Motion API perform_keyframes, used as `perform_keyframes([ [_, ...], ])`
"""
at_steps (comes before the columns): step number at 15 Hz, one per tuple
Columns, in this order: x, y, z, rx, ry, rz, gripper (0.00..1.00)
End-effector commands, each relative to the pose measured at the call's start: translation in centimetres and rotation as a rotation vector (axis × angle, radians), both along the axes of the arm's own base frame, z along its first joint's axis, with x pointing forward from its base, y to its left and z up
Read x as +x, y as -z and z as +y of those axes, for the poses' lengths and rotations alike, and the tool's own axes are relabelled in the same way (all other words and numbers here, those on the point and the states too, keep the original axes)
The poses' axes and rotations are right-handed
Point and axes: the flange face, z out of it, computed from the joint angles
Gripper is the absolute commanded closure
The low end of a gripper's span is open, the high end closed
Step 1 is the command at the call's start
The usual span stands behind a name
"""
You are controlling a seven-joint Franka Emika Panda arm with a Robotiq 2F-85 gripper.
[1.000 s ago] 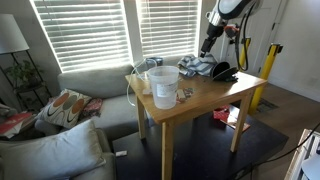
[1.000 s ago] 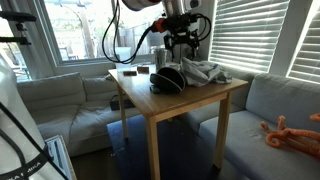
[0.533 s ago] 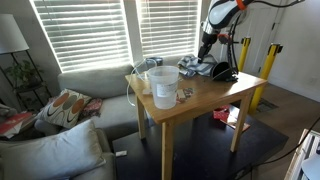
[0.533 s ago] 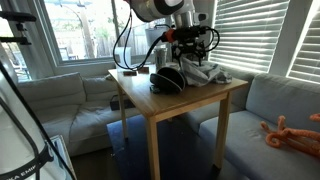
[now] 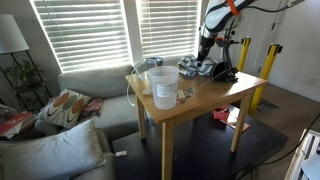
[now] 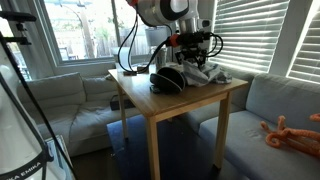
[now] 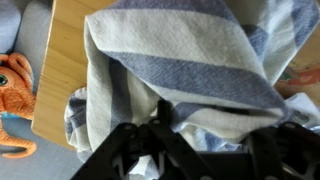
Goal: Put the striped towel in the basket
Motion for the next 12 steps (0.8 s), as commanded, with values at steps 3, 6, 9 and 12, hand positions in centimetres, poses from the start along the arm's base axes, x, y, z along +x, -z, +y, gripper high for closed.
perform_keyframes([
  [3,0.1,-2.0,0.2,0.008,-0.004,0.03,0.83],
  [6,-0.3,-3.5,0.1,0.023,-0.006,0.023,0.99],
  [9,-0.7,-5.4,-0.4,0.026,0.012,-0.005,1.0],
  [12,-2.0,-8.6,-1.2,0.029,0.025,-0.074,0.99],
])
